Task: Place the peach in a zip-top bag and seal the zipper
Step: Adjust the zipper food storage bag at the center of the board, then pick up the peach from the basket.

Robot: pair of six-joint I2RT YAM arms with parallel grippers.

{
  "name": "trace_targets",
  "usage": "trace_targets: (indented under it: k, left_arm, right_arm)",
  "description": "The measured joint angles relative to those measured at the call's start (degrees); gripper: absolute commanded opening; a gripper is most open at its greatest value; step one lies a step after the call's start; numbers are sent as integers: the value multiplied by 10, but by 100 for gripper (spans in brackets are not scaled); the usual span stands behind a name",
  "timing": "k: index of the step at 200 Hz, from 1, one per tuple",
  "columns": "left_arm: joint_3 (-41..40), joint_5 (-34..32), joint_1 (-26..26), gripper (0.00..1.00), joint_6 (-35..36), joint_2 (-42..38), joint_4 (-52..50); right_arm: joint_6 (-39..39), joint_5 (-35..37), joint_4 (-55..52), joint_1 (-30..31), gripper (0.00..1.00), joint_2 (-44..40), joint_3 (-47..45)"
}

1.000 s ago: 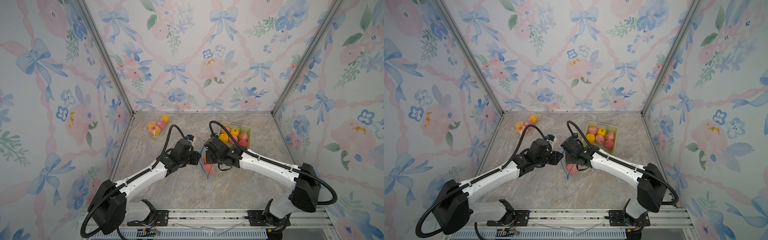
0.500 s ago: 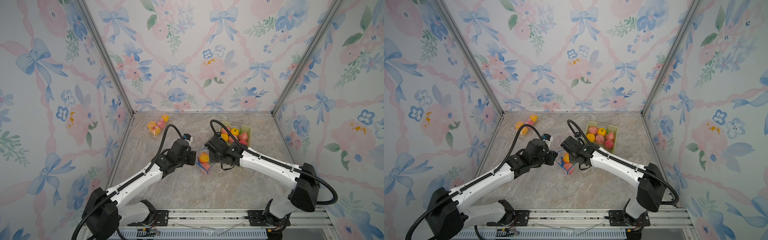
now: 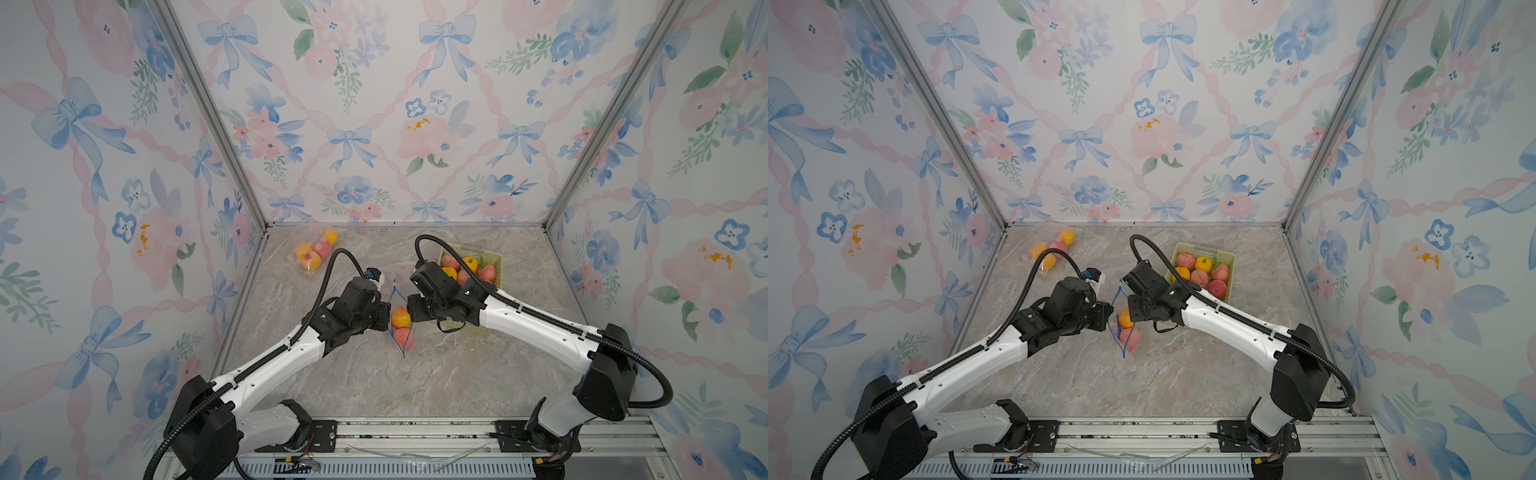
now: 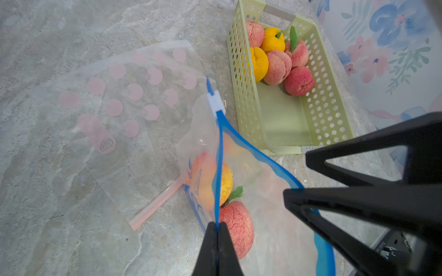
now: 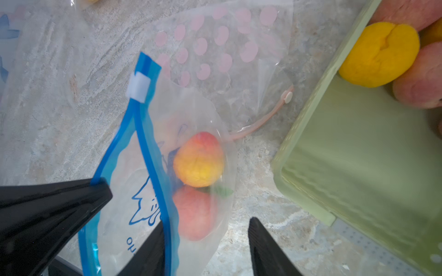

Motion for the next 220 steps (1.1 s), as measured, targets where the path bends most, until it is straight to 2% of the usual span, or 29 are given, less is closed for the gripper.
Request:
trace_targets:
  k: [29,55,88,116,180,220]
  left_arm:
    - [0,7,5,0,2,0,0]
    - [9,13,7,0,2,0,-7]
    - [24,17,9,0,6,0,-12]
    - [26,22,16,0,10,0,-16]
    - [36,30,26,0,21,8,-37]
    - [43,30,34,0,25,7,-41]
  right_arm:
    - [-18,-14,-1,-64,59,-17,16]
    - [-36,5,-10,-132,61,-12,25]
    - [-71,38,-28,-212,66,28,25]
    - [-103,59,-35,-257,68,70,25]
    - [-155,100,-40,-283,72,141,29]
    - [-179,130,-51,-287,74,198,64]
